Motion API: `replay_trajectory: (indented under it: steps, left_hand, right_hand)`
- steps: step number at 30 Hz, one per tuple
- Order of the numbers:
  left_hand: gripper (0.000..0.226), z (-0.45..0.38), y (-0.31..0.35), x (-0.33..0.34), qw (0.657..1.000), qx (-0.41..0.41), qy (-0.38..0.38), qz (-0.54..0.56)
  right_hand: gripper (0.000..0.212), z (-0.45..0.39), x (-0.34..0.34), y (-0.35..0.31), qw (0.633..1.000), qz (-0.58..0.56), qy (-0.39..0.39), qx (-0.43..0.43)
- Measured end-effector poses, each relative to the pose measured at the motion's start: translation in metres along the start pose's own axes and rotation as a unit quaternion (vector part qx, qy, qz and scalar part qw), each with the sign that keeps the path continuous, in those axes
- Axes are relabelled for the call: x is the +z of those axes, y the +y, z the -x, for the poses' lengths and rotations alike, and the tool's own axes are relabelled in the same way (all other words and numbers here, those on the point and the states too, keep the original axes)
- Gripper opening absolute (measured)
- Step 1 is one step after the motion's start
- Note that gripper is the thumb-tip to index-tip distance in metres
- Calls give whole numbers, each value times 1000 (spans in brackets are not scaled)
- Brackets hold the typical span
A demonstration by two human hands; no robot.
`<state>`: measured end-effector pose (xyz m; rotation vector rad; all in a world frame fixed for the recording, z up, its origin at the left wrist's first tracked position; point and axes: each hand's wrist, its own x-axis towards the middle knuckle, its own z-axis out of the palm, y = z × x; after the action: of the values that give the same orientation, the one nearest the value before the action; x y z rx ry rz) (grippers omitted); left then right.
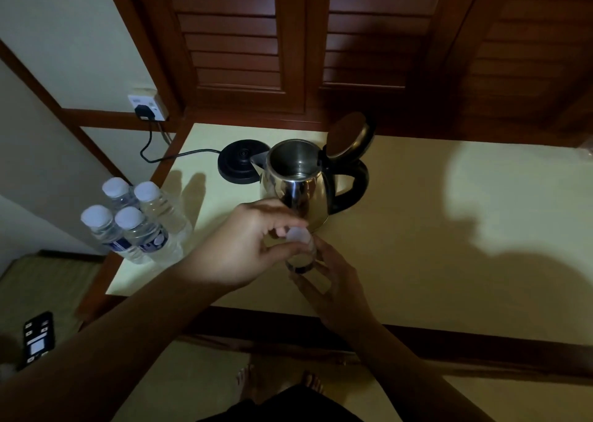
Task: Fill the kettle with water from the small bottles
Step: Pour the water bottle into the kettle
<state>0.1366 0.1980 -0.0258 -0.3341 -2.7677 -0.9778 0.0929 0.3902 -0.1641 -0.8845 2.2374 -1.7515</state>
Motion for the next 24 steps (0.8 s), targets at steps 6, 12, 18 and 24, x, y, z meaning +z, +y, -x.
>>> replay_trajectory:
  steps: [6, 12, 18, 24]
  left_hand:
    - [40, -7, 11, 2, 995, -26, -24, -96]
    - [10, -16, 22, -8, 992, -10, -88, -89]
    - [13, -26, 13, -12, 989, -15, -137, -61]
    - [13, -21, 5, -2, 997, -6, -66, -37]
  right_hand:
    - [50, 0, 2, 7, 1000, 14, 5, -16]
    - [52, -2, 0, 1, 1000, 23, -5, -6]
    - [56, 3, 4, -2, 1000, 18, 14, 7]
    - [55, 2, 8, -4, 999, 28, 28, 7]
